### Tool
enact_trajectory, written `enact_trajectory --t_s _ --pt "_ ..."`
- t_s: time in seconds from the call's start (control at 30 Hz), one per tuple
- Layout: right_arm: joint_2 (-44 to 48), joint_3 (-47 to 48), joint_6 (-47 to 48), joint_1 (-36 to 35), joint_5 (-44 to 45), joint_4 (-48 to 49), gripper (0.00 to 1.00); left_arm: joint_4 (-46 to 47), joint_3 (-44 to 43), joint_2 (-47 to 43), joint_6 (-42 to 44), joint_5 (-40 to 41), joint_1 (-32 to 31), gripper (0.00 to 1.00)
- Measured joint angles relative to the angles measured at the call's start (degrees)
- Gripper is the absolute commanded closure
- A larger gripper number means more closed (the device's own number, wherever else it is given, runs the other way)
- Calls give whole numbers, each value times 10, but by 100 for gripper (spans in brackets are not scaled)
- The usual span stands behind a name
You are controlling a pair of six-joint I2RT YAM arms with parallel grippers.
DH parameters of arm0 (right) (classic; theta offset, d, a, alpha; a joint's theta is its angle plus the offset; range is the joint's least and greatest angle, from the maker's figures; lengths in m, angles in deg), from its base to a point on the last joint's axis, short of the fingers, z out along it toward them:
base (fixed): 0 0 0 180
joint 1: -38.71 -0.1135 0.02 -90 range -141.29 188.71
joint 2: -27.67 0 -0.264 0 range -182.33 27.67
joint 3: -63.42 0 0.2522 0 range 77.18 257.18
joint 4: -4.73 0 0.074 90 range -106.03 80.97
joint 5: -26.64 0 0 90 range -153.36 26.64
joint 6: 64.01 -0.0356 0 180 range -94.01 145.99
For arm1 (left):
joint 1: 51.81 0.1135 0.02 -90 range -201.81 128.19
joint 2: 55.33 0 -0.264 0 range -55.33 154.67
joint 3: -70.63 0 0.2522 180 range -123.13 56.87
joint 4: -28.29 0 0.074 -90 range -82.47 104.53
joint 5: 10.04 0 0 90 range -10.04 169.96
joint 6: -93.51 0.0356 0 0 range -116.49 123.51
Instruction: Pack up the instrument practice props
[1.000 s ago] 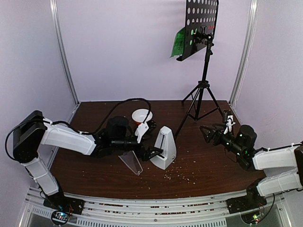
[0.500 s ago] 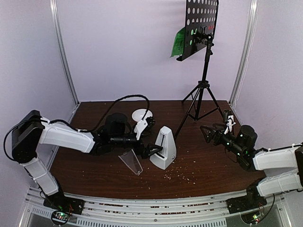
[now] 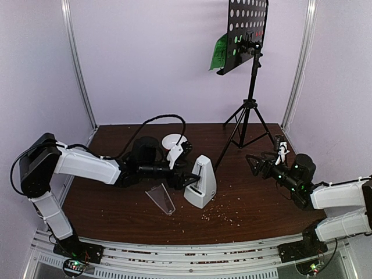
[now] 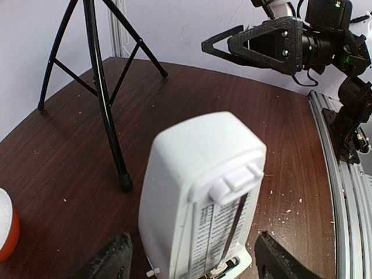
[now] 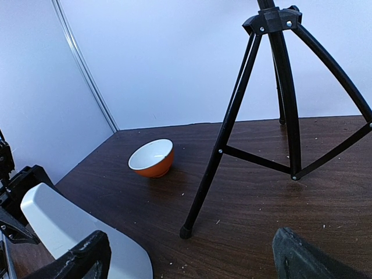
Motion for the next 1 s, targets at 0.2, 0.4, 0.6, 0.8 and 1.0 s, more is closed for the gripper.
enact_trajectory --t_s 0.2,0.4,0.6,0.8,1.0 --pt "0 0 0 0 0 0 0 1 -15 9 -1 -5 0 26" --pt "0 0 0 0 0 0 0 1 -19 16 -5 -6 1 36" --pt "0 0 0 0 0 0 0 0 -21 17 -7 -6 1 43" --pt "0 0 0 0 0 0 0 0 -22 22 -8 -7 1 49" --pt "0 0 0 0 0 0 0 0 -22 22 -8 -10 1 51"
